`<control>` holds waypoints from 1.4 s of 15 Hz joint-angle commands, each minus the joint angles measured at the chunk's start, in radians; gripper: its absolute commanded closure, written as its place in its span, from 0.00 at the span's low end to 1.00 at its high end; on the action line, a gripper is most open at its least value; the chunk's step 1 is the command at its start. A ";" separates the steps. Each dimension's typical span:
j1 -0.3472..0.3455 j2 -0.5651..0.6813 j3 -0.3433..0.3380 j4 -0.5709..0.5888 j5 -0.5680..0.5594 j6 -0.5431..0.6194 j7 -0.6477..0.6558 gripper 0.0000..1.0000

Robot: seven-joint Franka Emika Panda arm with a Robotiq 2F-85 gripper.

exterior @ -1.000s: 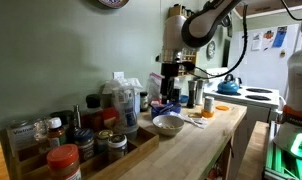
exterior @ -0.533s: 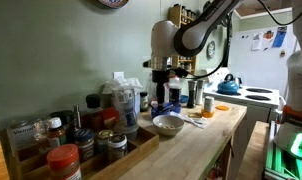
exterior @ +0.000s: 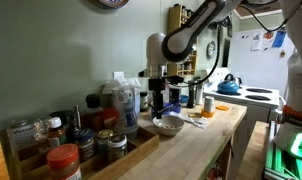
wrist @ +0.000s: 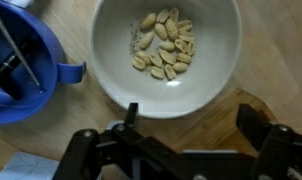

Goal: Pour the contents in the white bowl into the blue vessel on the right

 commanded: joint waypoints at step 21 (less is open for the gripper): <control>-0.058 0.097 -0.002 0.047 -0.132 0.042 -0.346 0.01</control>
